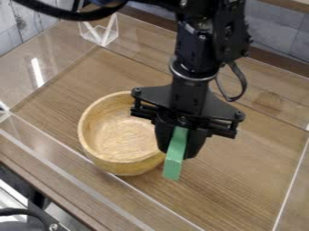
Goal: Put green object into wooden bowl
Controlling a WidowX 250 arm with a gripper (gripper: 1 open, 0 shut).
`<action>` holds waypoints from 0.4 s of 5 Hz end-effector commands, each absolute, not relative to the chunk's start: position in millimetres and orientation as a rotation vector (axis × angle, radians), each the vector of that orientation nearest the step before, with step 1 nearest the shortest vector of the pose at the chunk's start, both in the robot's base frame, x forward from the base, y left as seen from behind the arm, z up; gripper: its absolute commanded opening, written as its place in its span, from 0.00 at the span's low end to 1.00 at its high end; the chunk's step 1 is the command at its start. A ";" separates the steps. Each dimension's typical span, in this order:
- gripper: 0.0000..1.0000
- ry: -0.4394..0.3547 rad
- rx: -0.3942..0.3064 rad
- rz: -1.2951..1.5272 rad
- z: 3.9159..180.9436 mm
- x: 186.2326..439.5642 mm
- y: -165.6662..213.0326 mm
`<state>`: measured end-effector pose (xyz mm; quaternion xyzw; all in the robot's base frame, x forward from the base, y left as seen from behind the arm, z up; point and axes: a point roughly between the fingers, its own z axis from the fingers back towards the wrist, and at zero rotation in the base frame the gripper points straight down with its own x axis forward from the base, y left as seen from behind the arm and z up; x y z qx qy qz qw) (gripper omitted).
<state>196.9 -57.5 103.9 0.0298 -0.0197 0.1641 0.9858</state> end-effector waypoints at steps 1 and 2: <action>1.00 -0.060 0.041 0.342 113.8 205.8 -53.2; 0.00 -0.054 0.039 0.350 114.0 210.9 -45.9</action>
